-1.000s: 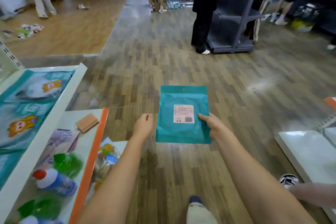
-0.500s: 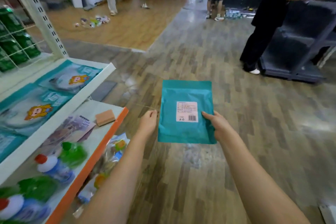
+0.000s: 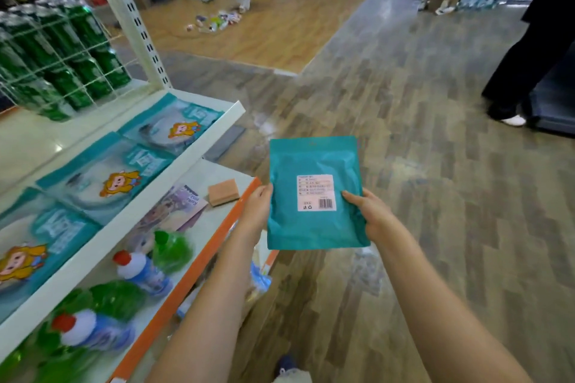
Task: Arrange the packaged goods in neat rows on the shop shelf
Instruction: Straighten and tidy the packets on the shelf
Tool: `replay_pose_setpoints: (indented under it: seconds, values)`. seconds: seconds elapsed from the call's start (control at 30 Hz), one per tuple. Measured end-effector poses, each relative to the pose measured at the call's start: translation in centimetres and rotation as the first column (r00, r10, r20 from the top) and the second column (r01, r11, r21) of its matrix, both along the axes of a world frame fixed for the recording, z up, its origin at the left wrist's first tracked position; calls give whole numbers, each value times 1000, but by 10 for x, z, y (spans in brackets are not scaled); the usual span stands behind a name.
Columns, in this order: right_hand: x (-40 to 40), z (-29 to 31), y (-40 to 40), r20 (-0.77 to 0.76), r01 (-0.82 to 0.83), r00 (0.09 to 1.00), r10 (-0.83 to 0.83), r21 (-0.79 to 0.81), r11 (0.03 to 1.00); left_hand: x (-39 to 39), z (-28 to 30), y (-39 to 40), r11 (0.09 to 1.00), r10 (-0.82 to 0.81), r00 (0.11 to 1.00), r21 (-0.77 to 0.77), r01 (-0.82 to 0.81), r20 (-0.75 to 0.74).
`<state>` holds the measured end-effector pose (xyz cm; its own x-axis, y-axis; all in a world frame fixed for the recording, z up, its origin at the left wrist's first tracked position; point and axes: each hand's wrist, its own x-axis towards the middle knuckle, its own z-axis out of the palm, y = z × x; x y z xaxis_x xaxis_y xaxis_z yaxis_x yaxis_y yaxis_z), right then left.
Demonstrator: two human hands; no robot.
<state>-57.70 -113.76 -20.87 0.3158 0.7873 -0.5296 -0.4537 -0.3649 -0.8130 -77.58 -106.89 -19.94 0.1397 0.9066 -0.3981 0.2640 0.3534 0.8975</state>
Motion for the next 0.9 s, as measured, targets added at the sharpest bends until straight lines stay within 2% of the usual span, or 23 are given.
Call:
replay_pose_setpoints:
  seconds: [0.2,0.33,0.5,0.67,0.77,0.83,0.9]
  values:
    - [-14,9,32,-9,-10,1000,10,38,999,-7,1,37,996,56,975,-75,-40,215]
    - [-18,8,42,-11,-42,999,42,61,997,-11,-5,53,992,80,950,-119,-46,301]
    - [-13,2,46,11,-119,993,119,6,993,-12,-12,59,971,101,884,-237,12,457]
    - [-3,-3,56,45,-167,985,169,-57,984,-5,-12,61,966,142,868,-256,-18,475]
    - [7,-2,63,154,-178,969,192,-100,979,5,-7,63,965,191,878,-249,-86,438]
    - [11,-2,68,304,-160,934,189,-120,980,13,-3,63,960,230,875,-246,-132,426]
    - [15,2,73,478,-162,853,209,-137,977,22,3,63,953,276,870,-237,-190,410]
